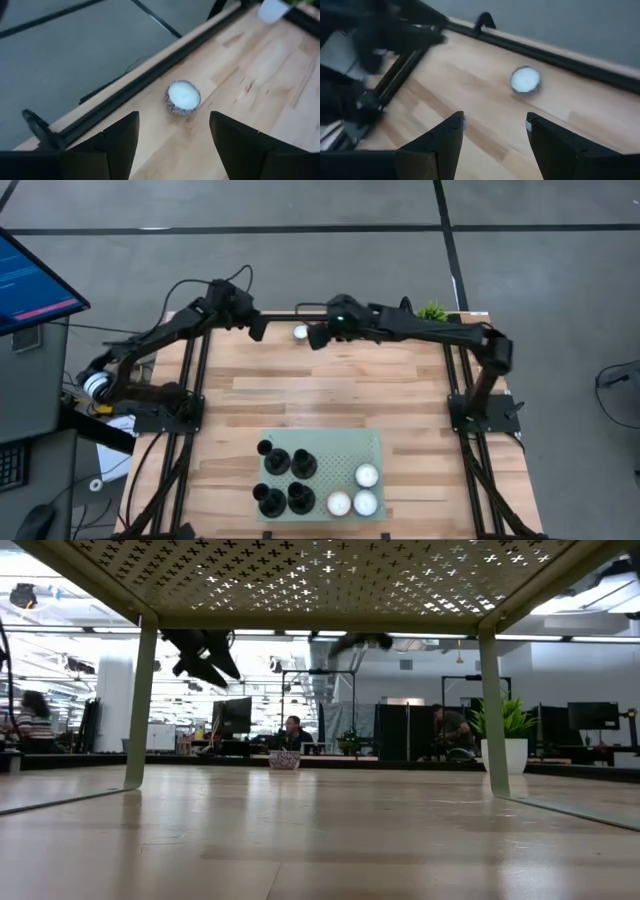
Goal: Stock candles on shelf
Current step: Adjust the shelf
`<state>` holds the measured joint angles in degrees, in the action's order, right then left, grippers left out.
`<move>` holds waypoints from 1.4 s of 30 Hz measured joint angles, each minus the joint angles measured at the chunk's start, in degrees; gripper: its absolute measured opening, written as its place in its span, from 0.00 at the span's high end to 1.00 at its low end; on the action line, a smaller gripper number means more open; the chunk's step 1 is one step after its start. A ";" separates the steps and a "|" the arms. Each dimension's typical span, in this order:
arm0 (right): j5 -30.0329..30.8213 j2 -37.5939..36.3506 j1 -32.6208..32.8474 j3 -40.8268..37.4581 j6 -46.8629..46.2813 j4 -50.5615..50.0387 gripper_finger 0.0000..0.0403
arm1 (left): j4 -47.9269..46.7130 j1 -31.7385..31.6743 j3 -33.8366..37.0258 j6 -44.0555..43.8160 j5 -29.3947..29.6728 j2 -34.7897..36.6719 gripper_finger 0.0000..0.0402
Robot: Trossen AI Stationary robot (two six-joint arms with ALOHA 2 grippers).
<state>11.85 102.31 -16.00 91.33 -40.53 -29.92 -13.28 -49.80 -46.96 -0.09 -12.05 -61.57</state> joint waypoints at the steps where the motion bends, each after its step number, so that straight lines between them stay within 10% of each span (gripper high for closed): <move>1: -0.92 1.84 -0.56 0.00 -1.05 0.85 0.49 | -0.06 -0.12 0.02 -0.54 0.02 0.91 0.39; 18: 5.16 23.53 -5.34 12.61 -9.25 -0.85 0.41 | -0.61 -0.04 0.02 -9.30 0.02 6.15 0.39; 42: 2.31 24.78 -5.07 13.76 -0.09 -2.67 0.47 | -0.81 0.46 0.00 -11.36 -2.78 6.15 0.39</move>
<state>14.16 127.09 -21.07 105.09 -40.62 -32.59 -14.09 -49.34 -46.96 -11.44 -14.83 -55.42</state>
